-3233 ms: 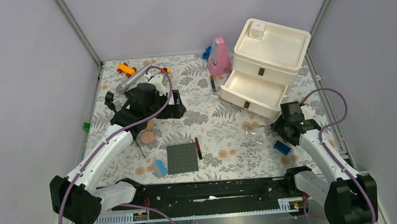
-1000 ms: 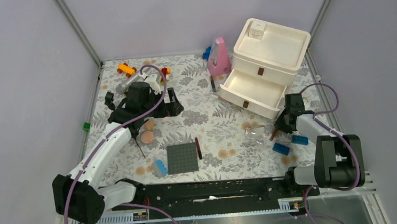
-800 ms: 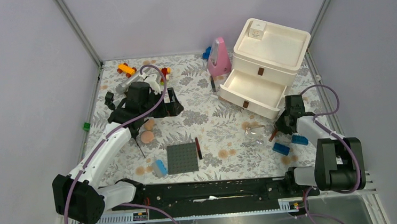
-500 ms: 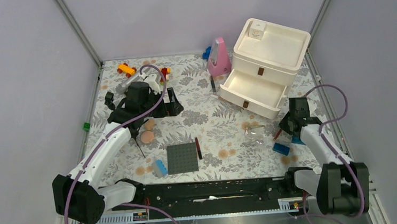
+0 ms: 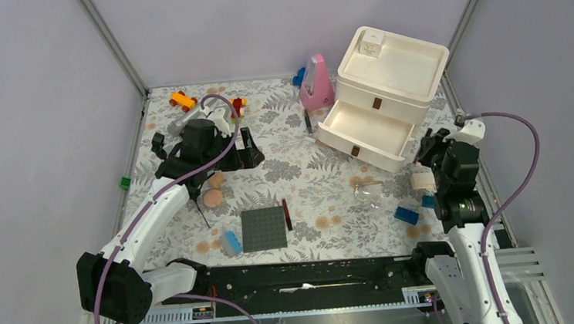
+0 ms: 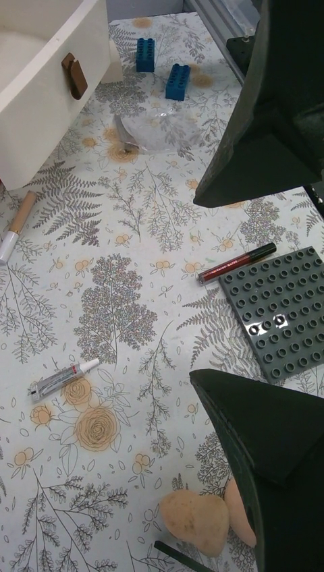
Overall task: Organize the makeup
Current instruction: Pick up the lipstick at the center of the board.
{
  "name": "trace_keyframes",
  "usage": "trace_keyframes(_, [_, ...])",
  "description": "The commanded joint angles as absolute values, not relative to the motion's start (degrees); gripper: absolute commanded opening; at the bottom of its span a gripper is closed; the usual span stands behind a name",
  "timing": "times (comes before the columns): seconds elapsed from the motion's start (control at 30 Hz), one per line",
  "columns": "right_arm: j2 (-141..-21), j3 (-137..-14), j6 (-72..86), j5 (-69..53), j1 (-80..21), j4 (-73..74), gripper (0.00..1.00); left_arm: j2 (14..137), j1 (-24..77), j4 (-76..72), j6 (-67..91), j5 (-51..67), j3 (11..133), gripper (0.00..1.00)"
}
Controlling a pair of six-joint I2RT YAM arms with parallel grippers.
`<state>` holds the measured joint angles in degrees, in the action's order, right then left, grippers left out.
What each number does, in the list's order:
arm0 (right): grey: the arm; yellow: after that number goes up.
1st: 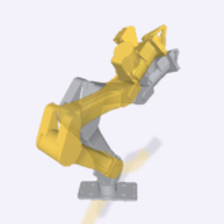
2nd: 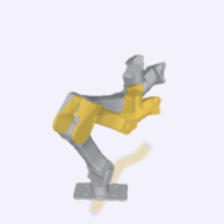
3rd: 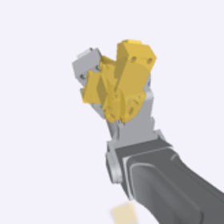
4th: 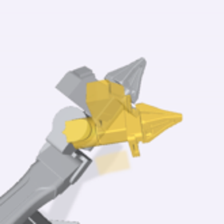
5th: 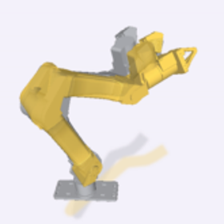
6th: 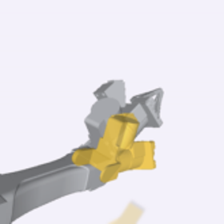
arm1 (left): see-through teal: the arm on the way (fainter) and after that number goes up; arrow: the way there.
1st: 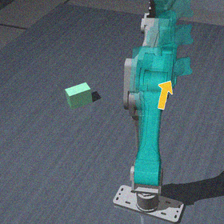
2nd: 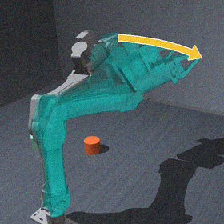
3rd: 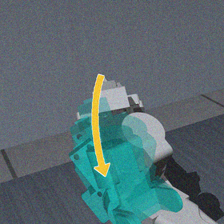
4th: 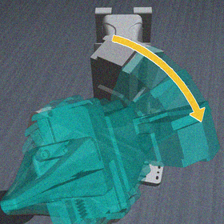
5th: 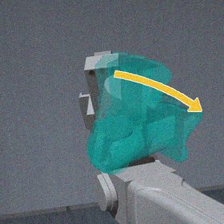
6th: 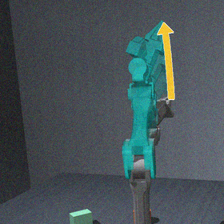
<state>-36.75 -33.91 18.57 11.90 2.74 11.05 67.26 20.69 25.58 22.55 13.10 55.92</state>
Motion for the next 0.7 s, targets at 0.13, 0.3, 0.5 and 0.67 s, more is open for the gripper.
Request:
trace_keyframes(0.13, [-41.6, -34.8, 1.1, -39.6, 2.1, -27.3, 0.00, 66.5, 19.5, 21.8, 23.4, 14.4, 55.5, 0.99])
trace_keyframes(0.3, [-52.0, -43.4, -22.6, -50.1, -2.9, -15.8, 0.00, 66.5, 19.5, 20.7, 23.4, 17.2, 55.1, 0.99])
trace_keyframes(0.5, [-62.0, -54.2, -39.3, -43.6, -4.8, -2.4, 0.00, 66.5, 19.5, 20.4, 23.3, 18.0, 54.9, 0.99])
trace_keyframes(0.67, [-69.3, -60.1, -48.6, -36.3, -7.4, 8.8, 0.00, 66.5, 19.4, 20.4, 23.2, 17.7, 54.9, 0.99])
